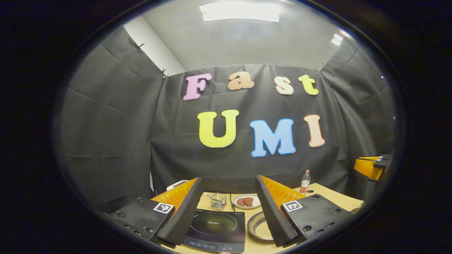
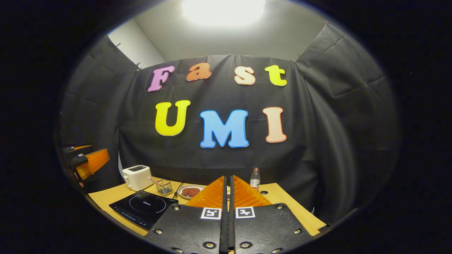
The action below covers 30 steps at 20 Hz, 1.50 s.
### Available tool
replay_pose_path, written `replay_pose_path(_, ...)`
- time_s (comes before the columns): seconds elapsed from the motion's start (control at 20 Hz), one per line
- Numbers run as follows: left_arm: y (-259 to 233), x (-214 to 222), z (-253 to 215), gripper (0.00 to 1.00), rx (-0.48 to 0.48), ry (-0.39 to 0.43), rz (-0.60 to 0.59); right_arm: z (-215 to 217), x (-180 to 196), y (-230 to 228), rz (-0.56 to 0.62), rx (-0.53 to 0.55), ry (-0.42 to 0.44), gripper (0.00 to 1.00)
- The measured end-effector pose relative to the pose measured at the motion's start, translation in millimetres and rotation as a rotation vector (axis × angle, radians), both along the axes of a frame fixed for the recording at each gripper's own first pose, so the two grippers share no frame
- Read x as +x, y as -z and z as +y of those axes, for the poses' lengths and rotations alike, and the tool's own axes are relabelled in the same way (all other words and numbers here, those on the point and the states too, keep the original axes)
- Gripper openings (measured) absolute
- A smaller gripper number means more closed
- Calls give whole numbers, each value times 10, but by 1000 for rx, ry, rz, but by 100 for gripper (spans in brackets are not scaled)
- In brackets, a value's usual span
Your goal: First push the handle of the pot to place it horizontally, then grasp the pot with both hands and set it on the induction cooktop.
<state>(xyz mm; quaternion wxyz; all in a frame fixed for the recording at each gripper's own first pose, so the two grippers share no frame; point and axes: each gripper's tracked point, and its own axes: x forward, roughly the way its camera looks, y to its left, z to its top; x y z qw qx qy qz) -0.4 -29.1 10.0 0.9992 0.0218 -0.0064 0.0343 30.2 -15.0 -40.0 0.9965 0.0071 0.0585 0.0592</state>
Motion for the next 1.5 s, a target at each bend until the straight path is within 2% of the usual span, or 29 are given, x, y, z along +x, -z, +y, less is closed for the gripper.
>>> replay_pose_path(0.05, 12, -5, -2, 96, 4, -11, 0, 17, 20, 39, 11, 6, -16, 0)
replay_pose_path(0.25, 59, -24, -2, 99, 21, -52, 8, 106, 99, 189, 45, 29, -81, 0)
replay_pose_path(0.4, 82, -54, 61, 92, 27, -81, 19, 257, 105, 347, 84, 37, -138, 0)
replay_pose_path(0.45, 87, -40, 99, 96, 27, -89, 22, 338, 103, 403, 101, 37, -162, 0)
replay_pose_path(0.5, 96, -26, 144, 92, 28, -99, 25, 429, 92, 456, 115, 35, -189, 0)
replay_pose_path(0.65, 154, 52, 250, 100, 29, -113, 25, 700, 126, 624, 152, 14, -264, 0)
replay_pose_path(0.75, 209, 121, 336, 96, 28, -115, 38, 890, 134, 736, 186, 25, -308, 0)
replay_pose_path(0.85, 190, 191, 457, 100, 22, -125, 31, 1095, 160, 825, 205, 20, -350, 0)
replay_pose_path(1.15, 234, 269, 853, 100, 22, -173, 36, 1611, 126, 1206, 289, -17, -468, 0)
replay_pose_path(1.5, 338, 280, 1209, 100, 24, -229, 56, 1987, -7, 1720, 412, -81, -585, 0)
